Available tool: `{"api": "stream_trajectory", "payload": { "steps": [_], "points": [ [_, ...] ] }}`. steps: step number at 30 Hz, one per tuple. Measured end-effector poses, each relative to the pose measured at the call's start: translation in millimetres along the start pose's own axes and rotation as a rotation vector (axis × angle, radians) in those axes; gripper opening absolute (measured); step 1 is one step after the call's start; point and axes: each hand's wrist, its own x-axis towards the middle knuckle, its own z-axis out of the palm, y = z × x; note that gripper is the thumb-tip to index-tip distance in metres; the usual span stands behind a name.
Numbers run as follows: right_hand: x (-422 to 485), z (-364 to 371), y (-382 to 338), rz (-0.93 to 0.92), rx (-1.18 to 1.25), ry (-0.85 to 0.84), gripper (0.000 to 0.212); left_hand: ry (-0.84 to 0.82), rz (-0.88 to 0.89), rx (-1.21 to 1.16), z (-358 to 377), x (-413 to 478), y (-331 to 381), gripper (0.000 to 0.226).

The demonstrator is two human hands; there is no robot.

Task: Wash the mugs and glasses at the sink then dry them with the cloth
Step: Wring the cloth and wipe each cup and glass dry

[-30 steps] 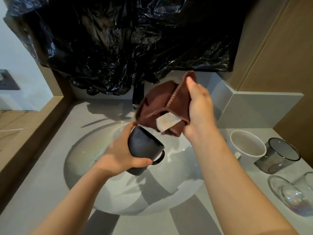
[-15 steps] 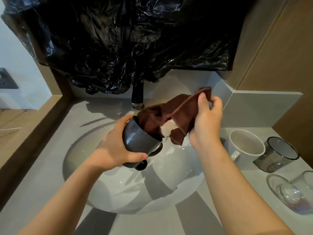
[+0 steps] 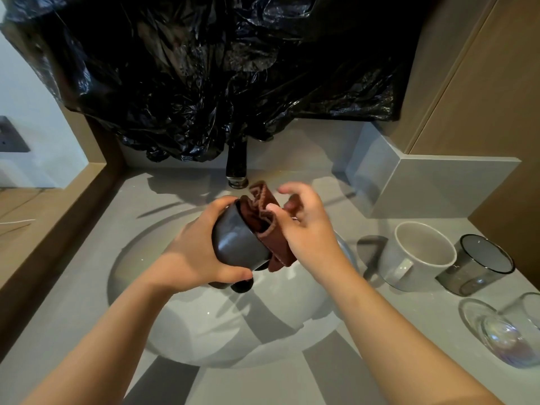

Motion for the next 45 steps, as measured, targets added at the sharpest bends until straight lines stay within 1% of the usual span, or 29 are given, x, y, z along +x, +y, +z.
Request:
{"api": "stream_trajectory", "payload": {
  "steps": [2,3,4,6,7,8,9,10,11,12,13,15,18,20,22,24,25,26,28,29,30,32,34,36,38,39,40,43,45],
  "points": [
    [-1.5,-1.0,2.8,-0.032,-0.025,0.141,0.021,-0.093,-0.002,0.027,-5.0,1.3,3.4,0.098],
    [-3.9,-1.9,2.6,-0.04,-0.037,0.137,0.022,-0.133,-0.001,0.033,-6.4,2.0,5.0,0.099],
    [-7.0,-3.7,2.9,-0.042,-0.026,0.075,0.021,-0.156,-0.005,0.019,-7.3,2.8,5.6,0.099],
    [-14.5,-8.2,2.4,-0.029,0.022,-0.144,0.019,-0.163,-0.042,-0.062,-9.1,4.2,2.8,0.101],
    [-17.5,-11.8,0.8,-0.057,0.025,-0.264,0.021,-0.149,-0.064,-0.108,-10.7,5.3,0.1,0.105],
    [-18.5,-15.2,-0.3,-0.093,-0.059,-0.363,0.028,-0.138,-0.081,-0.151,-12.6,6.3,-2.1,0.109],
    [-17.4,-17.8,0.2,-0.122,-0.204,-0.446,0.041,-0.14,-0.093,-0.196,-14.2,7.2,-3.5,0.112],
    [-15.8,-19.7,-0.1,-0.156,-0.368,-0.507,0.055,-0.158,-0.098,-0.24,-15.5,7.7,-3.3,0.113],
    [-14.0,-20.2,0.9,-0.213,-0.518,-0.552,0.063,-0.195,-0.093,-0.277,-16.1,8.1,-1.6,0.109],
    [-11.7,-19.8,1.4,-0.301,-0.63,-0.601,0.061,-0.247,-0.076,-0.304,-16.6,8.9,0.4,0.103],
    [-9.8,-18.8,2.2,-0.387,-0.707,-0.653,0.055,-0.306,-0.053,-0.32,-16.8,10.2,2.7,0.096],
    [-9.0,-15.4,2.1,-0.467,-0.798,-0.723,0.044,-0.424,-0.023,-0.315,-17.9,13.3,6.0,0.088],
    [-10.9,-12.7,-1.5,-0.455,-0.716,-0.742,0.032,-0.53,-0.032,-0.347,-17.5,18.3,5.3,0.088],
    [-11.5,-13.3,-2.4,-0.369,-0.617,-0.72,0.031,-0.546,-0.051,-0.394,-17.2,21.4,3.7,0.088],
    [-11.2,-14.0,-1.5,-0.248,-0.543,-0.693,0.028,-0.525,-0.075,-0.467,-16.8,24.1,1.5,0.092],
    [-10.2,-14.3,-0.2,-0.135,-0.477,-0.602,0.029,-0.37,-0.155,-0.689,-13.1,25.6,-3.3,0.094],
    [-10.3,-13.9,-0.1,-0.107,-0.454,-0.539,0.029,-0.264,-0.225,-0.823,-9.9,25.0,-5.2,0.086],
    [-9.8,-12.7,1.1,-0.114,-0.458,-0.477,0.03,-0.187,-0.299,-0.934,-5.4,23.4,-4.5,0.072],
    [-9.7,-8.6,2.3,-0.159,-0.538,-0.392,0.034,-0.149,-0.445,-1.084,8.0,18.8,2.1,0.045],
    [-9.7,-5.8,3.7,-0.191,-0.577,-0.374,0.039,-0.131,-0.496,-1.123,13.7,18.2,3.7,0.041],
    [-10.1,-3.8,3.8,-0.217,-0.593,-0.385,0.044,-0.112,-0.525,-1.146,17.7,18.6,4.2,0.041],
    [-10.9,-5.1,0.5,-0.233,-0.578,-0.479,0.054,-0.137,-0.548,-1.174,18.8,19.5,5.3,0.044],
    [-12.6,-11.3,-4.4,-0.369,-0.592,-0.61,0.053,-0.21,-0.583,-1.17,13.9,19.7,6.3,0.044],
    [-14.0,-15.9,-4.8,-0.538,-0.75,-0.706,0.046,-0.255,-0.659,-1.127,10.5,20.0,6.9,0.041],
    [-12.8,-13.3,4.8,-0.578,-0.996,-0.768,0.056,-0.254,-0.705,-1.102,10.6,19.0,9.0,0.039],
    [-12.3,-11.7,9.0,-0.557,-1.048,-0.781,0.058,-0.23,-0.701,-1.097,12.1,19.4,8.9,0.04],
    [-11.5,-11.4,11.8,-0.54,-1.019,-0.766,0.057,-0.198,-0.685,-1.091,14.0,20.0,8.6,0.043],
    [-10.1,-10.4,14.9,-0.365,-0.666,-0.7,0.053,-0.086,-0.613,-1.015,18.9,20.9,8.4,0.055],
    [-11.8,-8.6,13.7,-0.206,-0.529,-0.683,0.053,-0.035,-0.567,-0.989,21.0,21.0,10.3,0.048]
  ]
}}
